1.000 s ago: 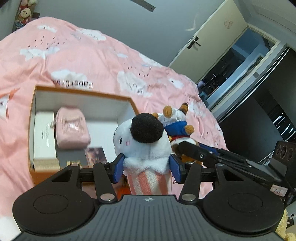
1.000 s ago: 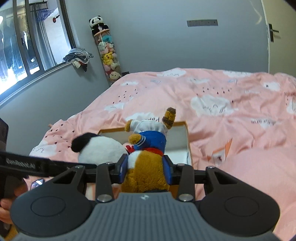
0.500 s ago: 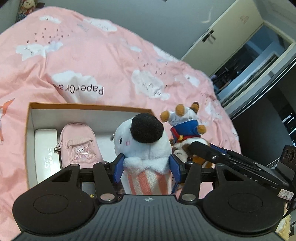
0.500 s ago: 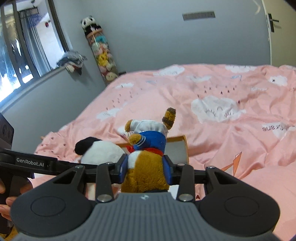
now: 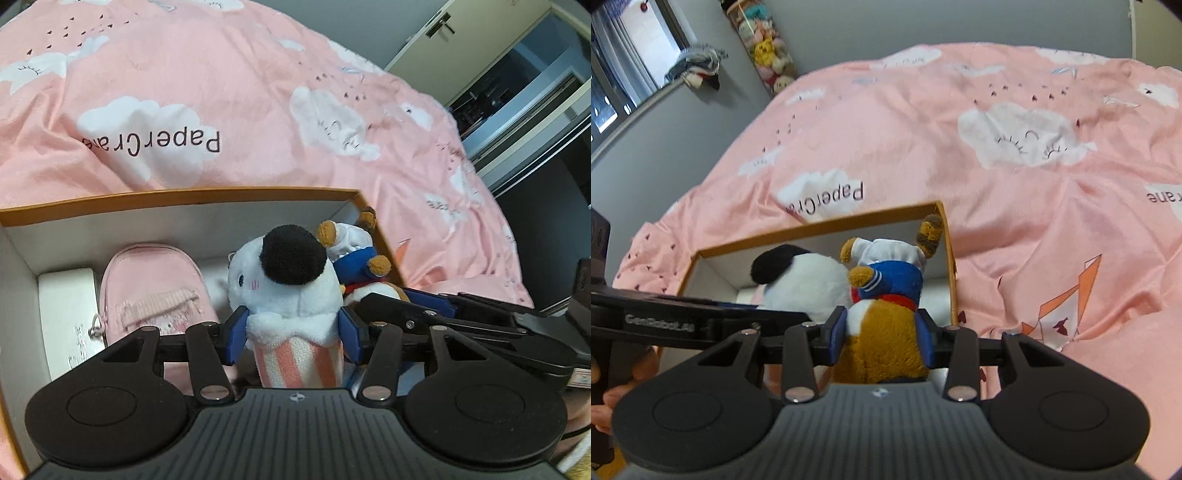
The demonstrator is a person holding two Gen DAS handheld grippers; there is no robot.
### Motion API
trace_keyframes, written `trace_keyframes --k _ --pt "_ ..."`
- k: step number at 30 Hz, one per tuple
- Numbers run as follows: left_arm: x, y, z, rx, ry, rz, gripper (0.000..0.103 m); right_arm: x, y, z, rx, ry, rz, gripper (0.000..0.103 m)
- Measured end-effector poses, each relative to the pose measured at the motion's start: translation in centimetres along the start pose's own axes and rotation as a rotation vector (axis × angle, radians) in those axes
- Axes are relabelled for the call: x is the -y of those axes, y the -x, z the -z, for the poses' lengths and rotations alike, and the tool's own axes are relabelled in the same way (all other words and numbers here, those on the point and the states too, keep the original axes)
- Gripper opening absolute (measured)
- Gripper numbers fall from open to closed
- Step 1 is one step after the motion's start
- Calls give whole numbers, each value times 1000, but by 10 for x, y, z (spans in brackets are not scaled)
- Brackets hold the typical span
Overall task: Organize objects
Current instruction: 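Lift the hamster plush and duck plush with both tools over the orange box, then lower both plush toys into the orange box and open both tools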
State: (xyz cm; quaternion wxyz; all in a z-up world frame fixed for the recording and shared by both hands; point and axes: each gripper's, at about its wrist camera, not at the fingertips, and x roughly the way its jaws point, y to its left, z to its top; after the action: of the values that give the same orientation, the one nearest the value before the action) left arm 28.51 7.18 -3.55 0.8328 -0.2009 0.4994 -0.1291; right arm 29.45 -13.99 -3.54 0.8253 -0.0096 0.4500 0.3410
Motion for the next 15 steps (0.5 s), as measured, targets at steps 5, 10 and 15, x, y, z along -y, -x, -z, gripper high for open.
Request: trace_keyframes --k 5,10,15 --pt "-10 -15 -3 -10 2 -11 59 -10 -20 0 -32 100 48 41" --pt "-17 -24 -5 -22 18 -23 59 -15 -36 -2 -54 186 67 42" --pt "-19 -34 -3 -21 25 -46 61 -28 -48 0 -60 307 127 43"
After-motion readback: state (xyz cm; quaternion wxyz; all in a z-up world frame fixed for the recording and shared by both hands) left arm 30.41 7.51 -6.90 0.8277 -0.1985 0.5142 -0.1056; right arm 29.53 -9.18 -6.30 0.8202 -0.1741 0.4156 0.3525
